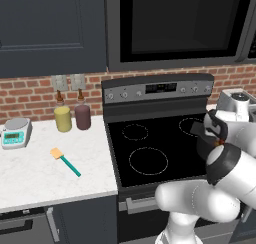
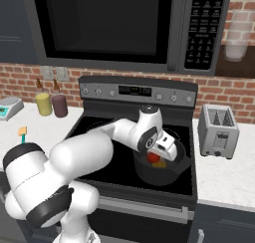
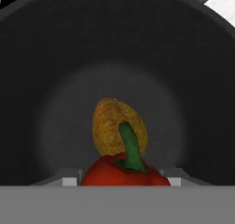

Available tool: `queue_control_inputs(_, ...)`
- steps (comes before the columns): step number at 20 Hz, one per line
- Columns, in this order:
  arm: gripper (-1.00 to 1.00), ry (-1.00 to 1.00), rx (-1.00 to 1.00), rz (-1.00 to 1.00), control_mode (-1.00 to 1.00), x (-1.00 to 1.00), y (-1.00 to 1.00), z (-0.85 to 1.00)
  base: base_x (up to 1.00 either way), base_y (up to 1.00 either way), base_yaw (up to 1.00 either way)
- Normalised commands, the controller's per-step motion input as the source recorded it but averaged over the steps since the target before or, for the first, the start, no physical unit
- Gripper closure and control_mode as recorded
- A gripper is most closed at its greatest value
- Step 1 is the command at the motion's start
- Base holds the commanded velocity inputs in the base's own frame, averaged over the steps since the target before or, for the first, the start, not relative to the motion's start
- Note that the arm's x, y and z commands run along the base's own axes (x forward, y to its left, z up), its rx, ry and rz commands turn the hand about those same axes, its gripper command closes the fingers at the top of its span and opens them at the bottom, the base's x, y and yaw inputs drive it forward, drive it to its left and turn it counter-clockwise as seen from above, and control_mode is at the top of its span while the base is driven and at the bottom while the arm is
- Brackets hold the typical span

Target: Put the bell pepper and avocado in the pot. Retrieve the spatula and lightly stir the vegetables in the pot.

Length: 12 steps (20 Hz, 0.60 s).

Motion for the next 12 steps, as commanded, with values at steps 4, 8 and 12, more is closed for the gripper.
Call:
queue_control_inputs(4,1.0,0.0,0.0,0.0,-1.0,0.14,-0.03,-0.18,0.0,0.0,0.0)
queue_control_inputs(8,1.0,0.0,0.0,0.0,-1.0,0.1,-0.02,-0.18,0.0,0.0,0.0)
queue_control_inputs(12,-1.0,0.0,0.0,0.0,-1.0,0.06,-0.01,-0.16,0.0,0.0,0.0)
